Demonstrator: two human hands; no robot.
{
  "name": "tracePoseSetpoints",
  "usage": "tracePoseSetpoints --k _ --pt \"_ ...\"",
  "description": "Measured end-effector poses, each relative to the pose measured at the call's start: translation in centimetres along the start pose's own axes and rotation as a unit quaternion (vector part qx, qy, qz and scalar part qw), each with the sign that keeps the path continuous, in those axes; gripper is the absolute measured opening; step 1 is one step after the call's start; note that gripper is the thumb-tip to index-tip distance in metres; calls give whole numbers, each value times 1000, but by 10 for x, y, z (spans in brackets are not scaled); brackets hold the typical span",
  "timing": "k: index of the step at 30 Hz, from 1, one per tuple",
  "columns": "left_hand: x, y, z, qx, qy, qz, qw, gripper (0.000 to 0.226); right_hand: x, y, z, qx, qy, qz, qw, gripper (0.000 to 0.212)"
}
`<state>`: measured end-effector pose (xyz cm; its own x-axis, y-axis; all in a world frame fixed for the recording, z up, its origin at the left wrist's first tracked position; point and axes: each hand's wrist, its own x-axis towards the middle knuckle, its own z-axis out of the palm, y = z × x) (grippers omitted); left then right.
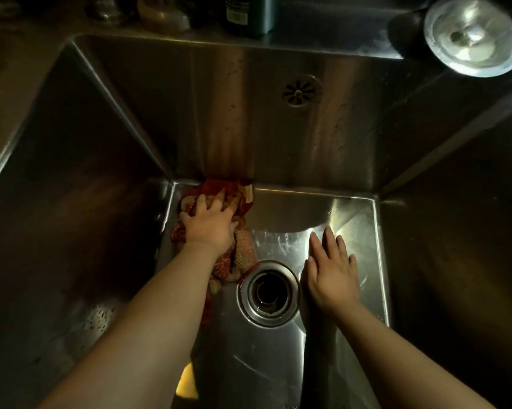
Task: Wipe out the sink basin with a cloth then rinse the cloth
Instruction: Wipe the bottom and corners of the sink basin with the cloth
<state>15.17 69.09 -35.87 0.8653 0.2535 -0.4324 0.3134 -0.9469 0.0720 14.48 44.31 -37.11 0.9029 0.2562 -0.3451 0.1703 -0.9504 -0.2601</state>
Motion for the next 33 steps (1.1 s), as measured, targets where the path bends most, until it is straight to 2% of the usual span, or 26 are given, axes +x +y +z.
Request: tracePoseSetpoints --k 7,11,16,19,26,30,33 --pt "-3 55 -3 40 -13 85 995 46 -4 31 -13 11 13 20 1000 53" --pt "-9 91 3 12 -21 139 990 47 -11 41 -18 9 14 11 1000 52" --pt "-20 59 7 -3 31 171 985 62 -16 31 -18 32 28 -1 999 52" --pt "-33 23 10 8 41 180 983 63 -15 9 -14 61 33 -16 997 53" --pt "-46 -20 16 -20 34 157 987 57 7 -75 2 113 40 -103 987 67" --pt "-41 -31 16 -44 38 90 994 61 21 -95 14 53 1 -73 996 84" --pt "-38 -31 15 -36 30 90 995 60 25 -96 17 30 7 -71 997 89"
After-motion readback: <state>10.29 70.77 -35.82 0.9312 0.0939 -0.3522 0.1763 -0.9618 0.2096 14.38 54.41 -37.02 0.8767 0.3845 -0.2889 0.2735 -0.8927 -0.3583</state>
